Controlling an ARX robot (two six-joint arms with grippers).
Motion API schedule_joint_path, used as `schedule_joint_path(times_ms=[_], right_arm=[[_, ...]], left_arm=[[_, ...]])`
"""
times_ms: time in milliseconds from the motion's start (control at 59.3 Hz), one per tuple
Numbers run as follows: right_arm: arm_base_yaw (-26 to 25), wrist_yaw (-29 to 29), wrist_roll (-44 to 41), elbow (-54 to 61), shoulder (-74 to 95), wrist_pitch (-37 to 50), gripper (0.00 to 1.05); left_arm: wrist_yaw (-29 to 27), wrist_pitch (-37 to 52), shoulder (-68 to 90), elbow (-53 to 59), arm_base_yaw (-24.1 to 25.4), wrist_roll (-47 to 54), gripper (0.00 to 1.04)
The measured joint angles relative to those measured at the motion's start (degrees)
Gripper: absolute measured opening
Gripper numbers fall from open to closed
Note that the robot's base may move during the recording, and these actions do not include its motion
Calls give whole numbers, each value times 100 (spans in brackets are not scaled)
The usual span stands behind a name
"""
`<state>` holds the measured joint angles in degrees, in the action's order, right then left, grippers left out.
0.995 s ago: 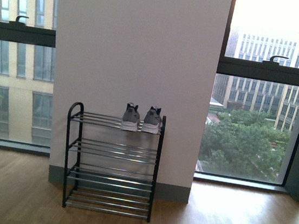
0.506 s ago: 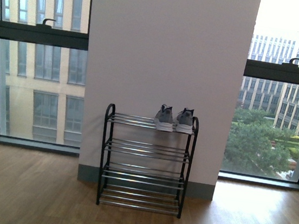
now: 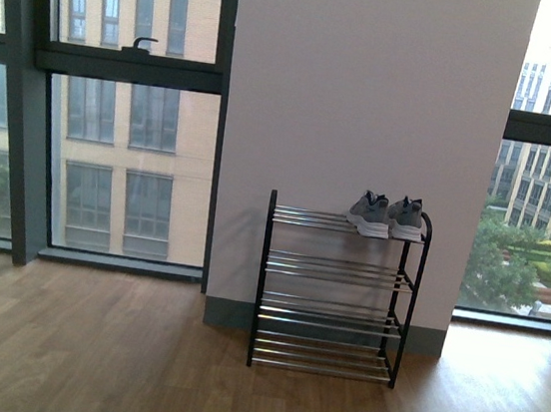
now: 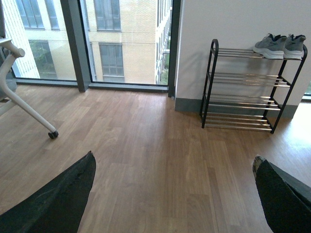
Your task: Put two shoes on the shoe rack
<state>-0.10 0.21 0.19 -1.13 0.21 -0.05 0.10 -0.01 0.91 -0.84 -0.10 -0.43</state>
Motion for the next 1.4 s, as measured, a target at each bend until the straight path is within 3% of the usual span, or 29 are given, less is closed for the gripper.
schedule_joint_path(times_ms=[1400], right_arm=[[4,2,0,0,2,0,95]], left_arm=[[-2,-2,0,0,7,0,95]])
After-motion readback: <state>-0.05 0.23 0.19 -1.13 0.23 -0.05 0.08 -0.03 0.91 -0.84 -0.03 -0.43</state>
